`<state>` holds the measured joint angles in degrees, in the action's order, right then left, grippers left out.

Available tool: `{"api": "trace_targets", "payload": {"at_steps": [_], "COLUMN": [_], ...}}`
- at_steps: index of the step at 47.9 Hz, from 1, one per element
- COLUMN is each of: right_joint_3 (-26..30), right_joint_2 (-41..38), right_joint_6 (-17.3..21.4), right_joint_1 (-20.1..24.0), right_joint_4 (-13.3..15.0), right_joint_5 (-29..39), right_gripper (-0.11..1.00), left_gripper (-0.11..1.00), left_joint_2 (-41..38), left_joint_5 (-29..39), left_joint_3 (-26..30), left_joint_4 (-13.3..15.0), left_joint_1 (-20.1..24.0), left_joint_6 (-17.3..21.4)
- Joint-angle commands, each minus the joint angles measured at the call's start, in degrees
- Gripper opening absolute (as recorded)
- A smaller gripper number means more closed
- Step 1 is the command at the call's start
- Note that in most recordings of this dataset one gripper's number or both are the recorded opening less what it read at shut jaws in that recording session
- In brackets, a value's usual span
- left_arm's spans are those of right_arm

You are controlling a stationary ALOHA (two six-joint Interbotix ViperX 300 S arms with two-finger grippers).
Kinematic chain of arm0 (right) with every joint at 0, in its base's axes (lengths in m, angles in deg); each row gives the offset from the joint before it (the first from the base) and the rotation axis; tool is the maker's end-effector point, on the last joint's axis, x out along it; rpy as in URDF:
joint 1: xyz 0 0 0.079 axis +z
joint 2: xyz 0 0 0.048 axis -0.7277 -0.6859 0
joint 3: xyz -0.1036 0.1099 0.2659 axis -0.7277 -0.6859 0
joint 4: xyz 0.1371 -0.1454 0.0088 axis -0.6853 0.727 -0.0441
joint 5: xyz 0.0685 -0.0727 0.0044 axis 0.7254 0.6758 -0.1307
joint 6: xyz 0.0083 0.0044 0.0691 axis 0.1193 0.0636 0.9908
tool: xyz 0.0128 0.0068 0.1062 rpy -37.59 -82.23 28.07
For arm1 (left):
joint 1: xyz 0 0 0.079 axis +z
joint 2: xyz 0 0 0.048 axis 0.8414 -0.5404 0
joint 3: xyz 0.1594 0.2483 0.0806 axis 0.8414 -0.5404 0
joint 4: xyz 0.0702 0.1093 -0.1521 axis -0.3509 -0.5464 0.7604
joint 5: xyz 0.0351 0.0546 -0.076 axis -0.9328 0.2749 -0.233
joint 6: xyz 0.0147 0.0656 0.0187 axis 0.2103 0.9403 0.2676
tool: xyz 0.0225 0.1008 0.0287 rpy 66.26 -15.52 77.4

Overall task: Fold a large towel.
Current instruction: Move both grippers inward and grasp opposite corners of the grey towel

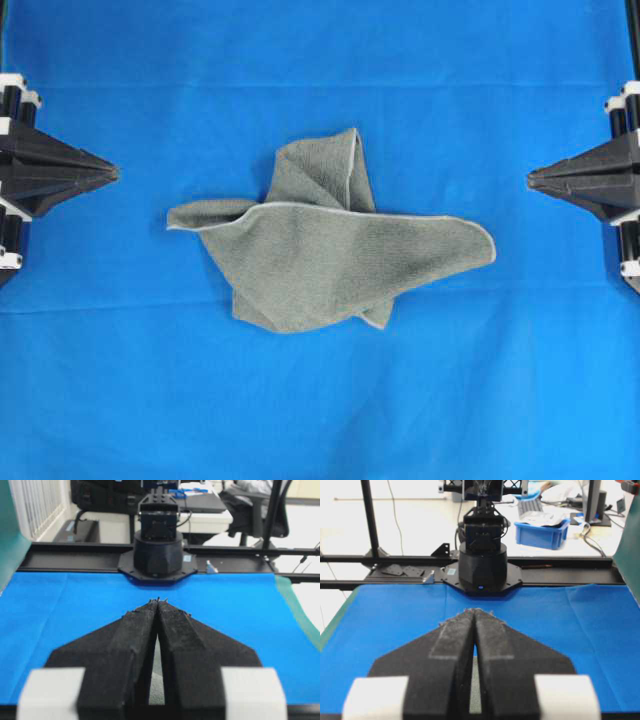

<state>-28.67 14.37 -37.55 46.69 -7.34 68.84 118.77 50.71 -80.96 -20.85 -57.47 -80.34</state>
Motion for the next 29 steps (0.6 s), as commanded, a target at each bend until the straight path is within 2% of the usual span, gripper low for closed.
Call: {"api": "trace_targets", "payload": {"at_steps": [1,5,12,15,23,29], "right_joint_3": [1.1,2.5,4.2,4.1,3.3,2.7], "right_joint_2": [-0.4,-0.7,-1.0,-1.3,-4.8,-9.8], "right_joint_6": [0.6,1.8,5.5,8.8,16.9,19.9], "right_joint_1": [-0.1,-0.1,-0.4,-0.6,-2.7,-4.2], "right_joint_4": [-0.4,-1.5,-2.5,-3.3,-3.3,-2.9], "right_joint_5": [-0.3,4.3,16.3,21.9,30.9,33.1], "right_gripper": [0.00,0.00,0.00,0.00,0.00,0.00], "left_gripper": [0.00,0.00,0.00,0.00,0.00,0.01], "left_joint_2": [-0.9,-1.4,-4.2,-6.1,-14.4,-21.1], "left_joint_5": [4.0,9.6,16.3,16.4,16.4,15.7], "left_joint_3": [1.8,3.3,5.3,5.2,5.8,6.3], "left_joint_4": [1.7,1.6,1.7,1.7,2.1,2.1], "left_joint_1": [0.3,0.2,-1.6,-1.7,-1.7,-1.2], "left_joint_6": [-0.3,-0.4,-0.4,-0.4,-0.6,-0.7]}}
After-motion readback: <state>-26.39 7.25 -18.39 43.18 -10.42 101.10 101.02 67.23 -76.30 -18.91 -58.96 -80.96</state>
